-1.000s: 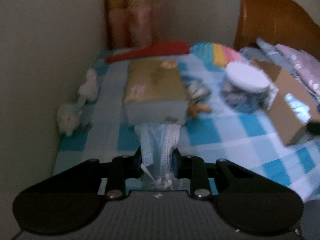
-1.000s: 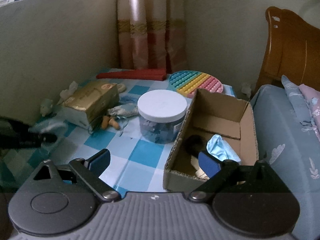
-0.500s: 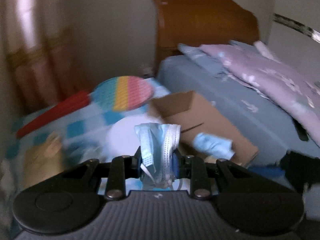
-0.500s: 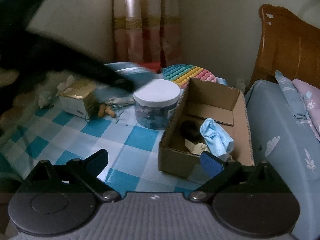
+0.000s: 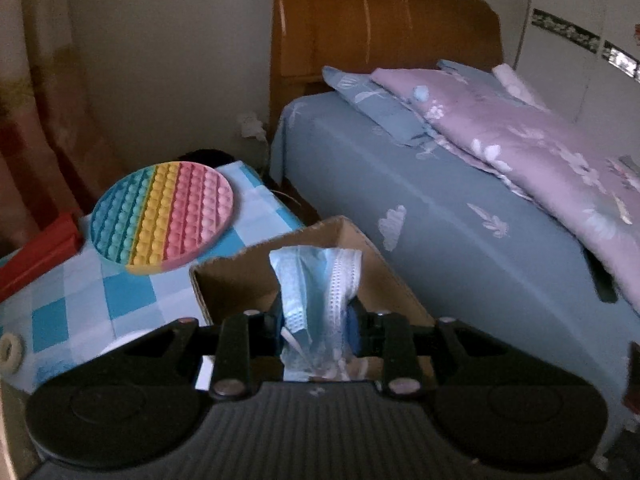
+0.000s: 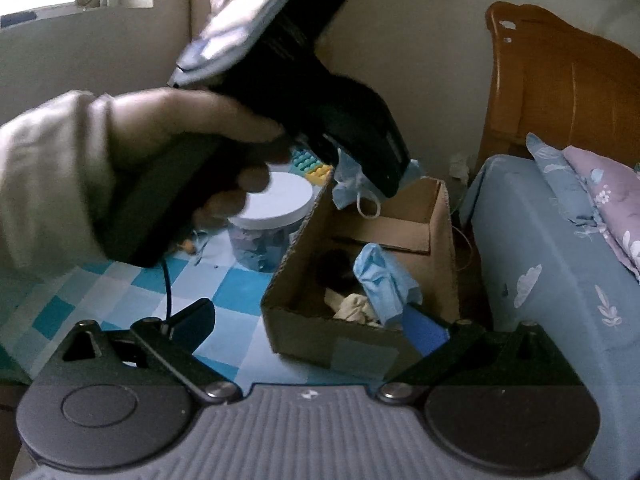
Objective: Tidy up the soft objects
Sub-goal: 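Open both grippers to drop the masks into the box, then move both open grippers back over the table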
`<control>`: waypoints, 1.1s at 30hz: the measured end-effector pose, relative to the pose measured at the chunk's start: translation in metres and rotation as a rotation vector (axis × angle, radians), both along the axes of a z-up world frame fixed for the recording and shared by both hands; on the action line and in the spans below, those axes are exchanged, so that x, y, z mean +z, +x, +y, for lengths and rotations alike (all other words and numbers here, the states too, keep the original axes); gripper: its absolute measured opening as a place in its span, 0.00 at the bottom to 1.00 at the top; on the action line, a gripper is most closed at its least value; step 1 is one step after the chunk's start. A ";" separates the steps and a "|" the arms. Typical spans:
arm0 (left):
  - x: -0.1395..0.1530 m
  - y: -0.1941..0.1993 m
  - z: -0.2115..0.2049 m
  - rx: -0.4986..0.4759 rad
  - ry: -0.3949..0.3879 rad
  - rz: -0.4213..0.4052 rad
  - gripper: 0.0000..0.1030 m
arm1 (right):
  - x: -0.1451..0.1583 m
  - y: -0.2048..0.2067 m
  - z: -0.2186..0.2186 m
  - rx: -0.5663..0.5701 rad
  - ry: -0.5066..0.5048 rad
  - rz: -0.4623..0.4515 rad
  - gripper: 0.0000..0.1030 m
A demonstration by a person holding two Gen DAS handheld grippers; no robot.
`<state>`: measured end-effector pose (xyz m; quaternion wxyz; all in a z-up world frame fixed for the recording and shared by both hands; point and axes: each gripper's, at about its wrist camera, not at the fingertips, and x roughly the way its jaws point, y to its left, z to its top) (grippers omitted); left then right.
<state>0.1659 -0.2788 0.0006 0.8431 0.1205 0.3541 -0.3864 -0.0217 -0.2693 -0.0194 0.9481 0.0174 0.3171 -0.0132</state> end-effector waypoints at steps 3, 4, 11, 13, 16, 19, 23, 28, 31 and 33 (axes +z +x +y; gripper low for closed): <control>-0.006 0.005 -0.003 0.029 0.006 0.013 0.71 | 0.001 0.000 -0.004 -0.012 0.026 -0.003 1.00; -0.005 0.004 0.000 0.034 -0.005 0.007 0.74 | 0.001 0.000 -0.005 -0.012 0.034 -0.002 1.00; 0.021 -0.016 0.032 0.050 -0.028 -0.063 0.93 | 0.002 -0.002 0.000 -0.008 0.024 -0.001 1.00; 0.028 -0.023 0.045 0.069 -0.026 -0.069 0.95 | 0.003 -0.003 0.002 -0.011 0.022 -0.002 1.00; 0.034 -0.035 0.064 0.099 -0.008 -0.073 0.97 | 0.005 -0.003 0.005 -0.019 0.012 0.005 1.00; 0.037 -0.050 0.085 0.115 0.007 -0.080 0.97 | 0.007 -0.002 0.009 -0.014 0.009 0.020 1.00; 0.039 -0.071 0.122 0.178 0.005 -0.101 0.97 | 0.010 -0.003 0.018 -0.013 -0.002 0.028 1.00; 0.035 -0.094 0.166 0.280 -0.006 -0.119 0.97 | 0.014 -0.005 0.032 -0.001 -0.003 0.025 1.00; 0.030 -0.107 0.193 0.346 0.007 -0.152 0.97 | 0.014 -0.004 0.041 0.012 -0.013 0.028 1.00; 0.023 -0.115 0.209 0.387 0.025 -0.168 0.98 | 0.015 -0.004 0.049 0.026 -0.018 0.022 1.00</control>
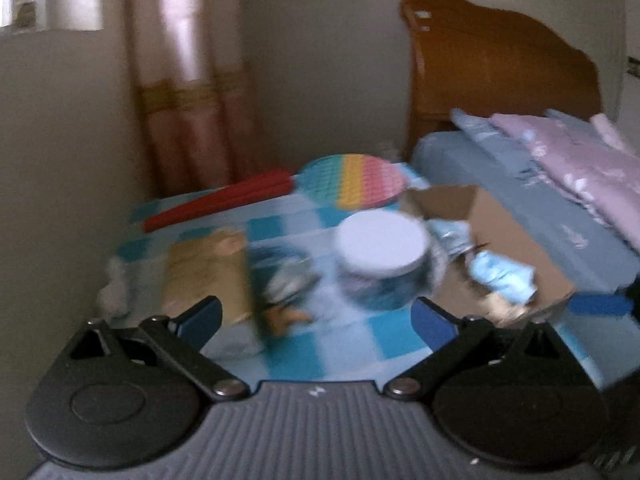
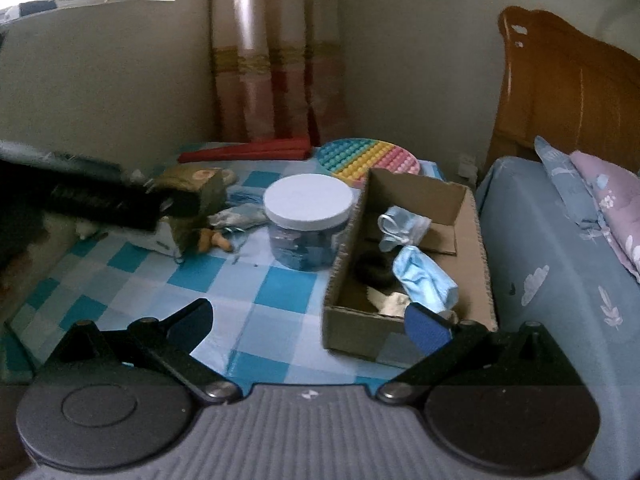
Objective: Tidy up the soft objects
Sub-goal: 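Move both open grippers back over the table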
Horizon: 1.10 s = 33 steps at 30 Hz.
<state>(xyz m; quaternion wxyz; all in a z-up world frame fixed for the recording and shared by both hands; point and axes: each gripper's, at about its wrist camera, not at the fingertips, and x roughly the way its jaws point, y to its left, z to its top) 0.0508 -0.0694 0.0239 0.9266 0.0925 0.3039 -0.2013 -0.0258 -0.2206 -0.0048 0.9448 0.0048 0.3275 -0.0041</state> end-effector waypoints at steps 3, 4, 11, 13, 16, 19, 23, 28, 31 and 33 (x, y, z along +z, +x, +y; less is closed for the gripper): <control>-0.013 -0.007 0.026 0.046 0.015 0.015 0.98 | -0.002 0.002 0.008 0.025 0.007 -0.002 1.00; -0.017 -0.008 0.033 0.058 0.018 0.022 0.98 | -0.003 0.004 0.011 0.034 0.011 0.001 1.00; -0.039 -0.004 0.074 0.174 0.012 0.070 0.98 | -0.008 0.018 0.033 0.077 0.009 0.024 1.00; -0.041 -0.002 0.080 0.186 0.010 0.071 0.98 | -0.008 0.022 0.040 0.096 0.008 0.016 1.00; -0.045 0.001 0.088 0.203 0.008 0.067 0.98 | -0.010 0.031 0.050 0.121 -0.002 0.007 1.00; -0.051 0.005 0.094 0.210 0.004 0.075 0.98 | -0.014 0.044 0.060 0.137 -0.019 0.011 0.99; -0.059 0.012 0.098 0.216 0.016 0.092 0.98 | -0.021 0.062 0.070 0.154 -0.023 0.020 0.97; -0.069 0.020 0.100 0.219 0.030 0.109 0.98 | -0.031 0.086 0.081 0.188 -0.038 0.034 0.87; -0.074 0.026 0.102 0.215 0.025 0.126 0.98 | -0.038 0.102 0.087 0.198 -0.052 0.046 0.79; -0.078 0.030 0.101 0.211 0.028 0.135 0.98 | -0.042 0.112 0.090 0.198 -0.061 0.051 0.74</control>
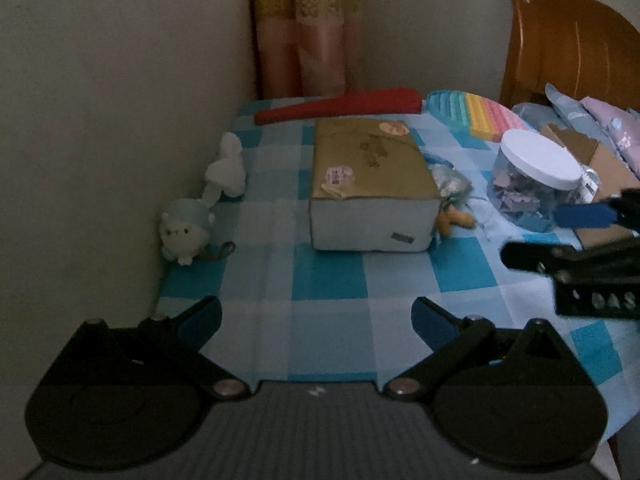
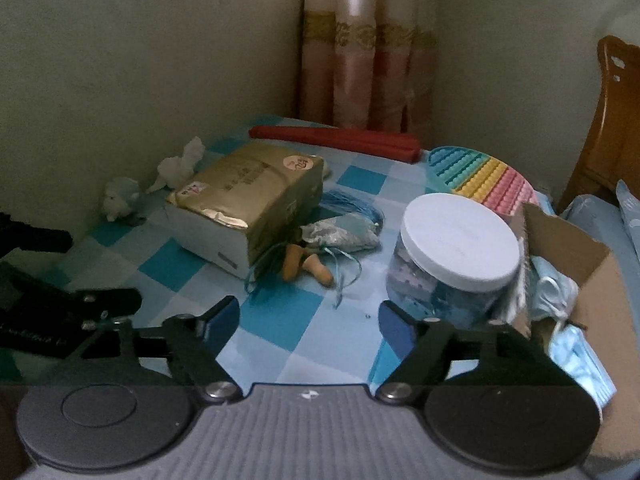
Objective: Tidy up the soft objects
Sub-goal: 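Move both open grippers back over the table, then grasp the orange foam earplug beside the tissue pack with the right gripper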
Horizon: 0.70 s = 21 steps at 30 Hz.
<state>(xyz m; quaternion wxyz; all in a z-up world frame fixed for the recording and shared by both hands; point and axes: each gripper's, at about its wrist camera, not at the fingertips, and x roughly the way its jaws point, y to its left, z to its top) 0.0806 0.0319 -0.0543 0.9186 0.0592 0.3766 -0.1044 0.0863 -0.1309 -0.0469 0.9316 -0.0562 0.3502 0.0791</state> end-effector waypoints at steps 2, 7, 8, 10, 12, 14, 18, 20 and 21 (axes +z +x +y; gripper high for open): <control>-0.004 0.003 -0.001 -0.011 0.002 0.008 0.98 | -0.003 0.009 0.001 0.007 -0.006 0.004 0.67; -0.013 0.010 -0.004 -0.027 0.001 0.032 0.98 | -0.012 0.027 0.005 0.036 -0.020 0.013 0.58; -0.014 0.012 -0.004 -0.027 0.000 0.036 0.98 | -0.014 0.031 0.006 0.041 -0.027 0.011 0.55; -0.016 0.015 -0.004 -0.026 -0.001 0.043 0.98 | -0.017 0.037 0.006 0.047 -0.039 0.006 0.53; -0.018 0.018 -0.004 -0.024 0.000 0.047 0.98 | -0.020 0.044 0.005 0.043 -0.038 0.004 0.48; -0.019 0.020 -0.003 -0.023 -0.003 0.051 0.98 | -0.023 0.051 0.003 0.040 -0.033 0.008 0.42; -0.023 0.024 -0.004 -0.023 -0.008 0.065 0.98 | -0.030 0.061 0.000 0.038 -0.032 0.014 0.27; -0.025 0.025 -0.004 -0.025 -0.007 0.072 0.98 | -0.033 0.064 -0.001 0.039 -0.032 0.017 0.27; -0.026 0.026 -0.005 -0.027 -0.006 0.074 0.98 | -0.034 0.065 -0.002 0.039 -0.033 0.017 0.27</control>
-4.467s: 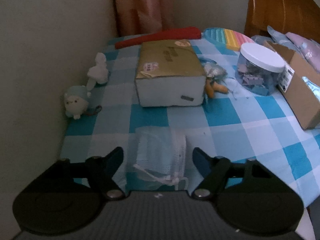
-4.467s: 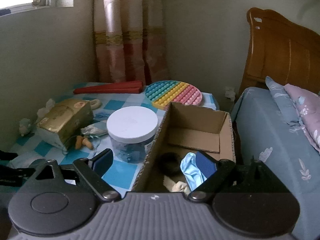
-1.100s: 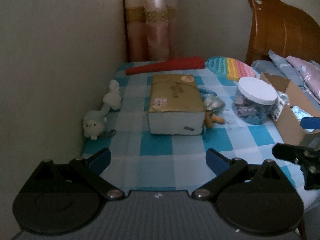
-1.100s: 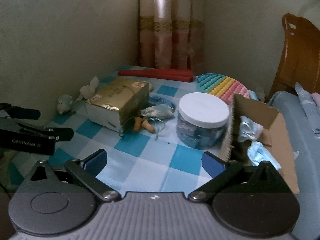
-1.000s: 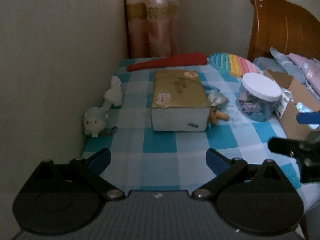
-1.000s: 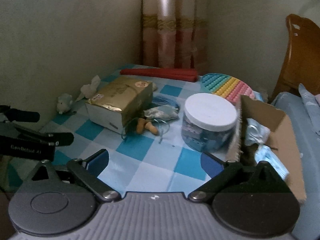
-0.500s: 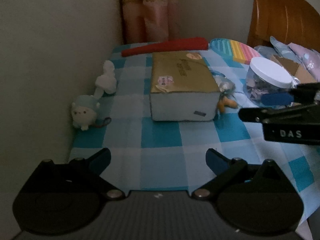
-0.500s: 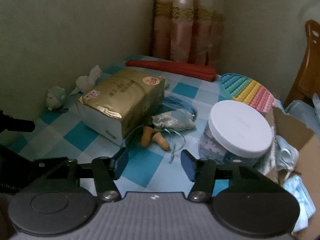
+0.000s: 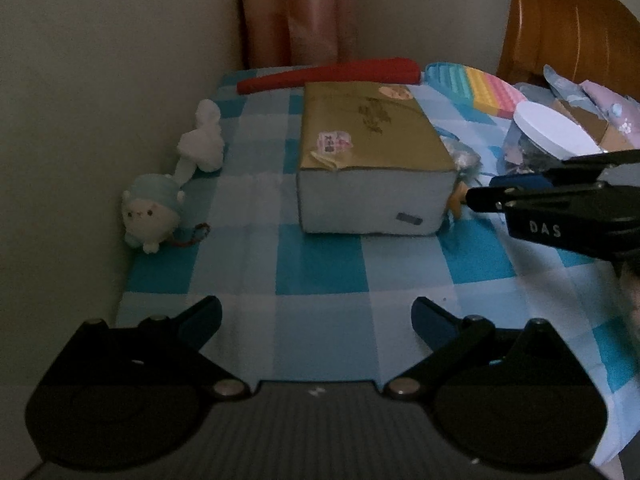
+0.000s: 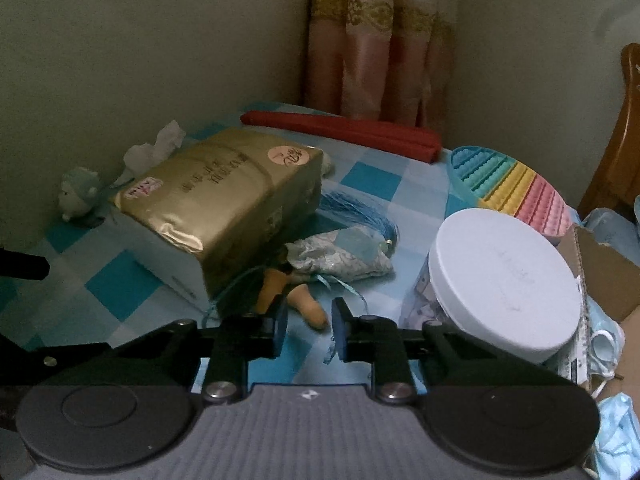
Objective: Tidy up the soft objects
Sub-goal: 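Grasp the orange foam earplug beside the tissue pack with the right gripper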
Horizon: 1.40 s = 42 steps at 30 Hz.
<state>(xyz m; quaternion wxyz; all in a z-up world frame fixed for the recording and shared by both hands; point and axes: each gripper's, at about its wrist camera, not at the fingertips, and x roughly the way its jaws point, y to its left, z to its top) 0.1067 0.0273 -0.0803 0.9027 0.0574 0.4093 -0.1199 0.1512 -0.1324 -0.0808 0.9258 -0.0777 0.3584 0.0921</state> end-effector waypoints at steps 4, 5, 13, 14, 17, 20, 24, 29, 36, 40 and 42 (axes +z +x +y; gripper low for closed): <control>-0.002 0.002 -0.001 -0.007 -0.004 0.005 0.98 | -0.004 0.004 -0.002 -0.002 -0.001 0.010 0.27; -0.002 0.003 -0.001 -0.007 -0.005 0.007 0.98 | -0.005 0.006 -0.003 -0.003 0.004 0.015 0.27; -0.003 0.003 -0.001 -0.004 -0.001 0.013 0.98 | -0.005 0.000 -0.001 0.012 0.003 0.016 0.13; -0.003 0.003 -0.001 -0.003 0.000 0.013 0.98 | -0.004 -0.001 0.000 0.011 0.005 0.017 0.13; -0.004 0.002 -0.001 -0.006 0.002 0.012 0.98 | 0.000 -0.006 0.000 0.014 0.017 0.023 0.13; -0.003 0.000 -0.001 -0.010 0.001 0.012 0.98 | 0.003 -0.014 0.001 0.015 0.024 0.039 0.12; -0.003 -0.001 0.000 -0.011 -0.003 0.012 0.98 | 0.003 -0.024 0.003 0.035 0.038 0.077 0.13; -0.003 -0.002 0.000 -0.011 -0.008 0.007 0.98 | 0.002 -0.026 0.006 0.024 -0.006 0.051 0.14; -0.005 0.000 0.000 -0.008 -0.005 0.013 0.98 | -0.001 -0.009 0.006 0.013 -0.009 0.032 0.14; -0.006 0.002 0.000 -0.011 -0.003 0.017 0.98 | -0.005 -0.005 0.006 0.020 -0.004 0.038 0.14; -0.006 0.003 0.000 -0.011 -0.001 0.018 0.98 | -0.006 -0.004 0.006 0.017 -0.005 0.040 0.14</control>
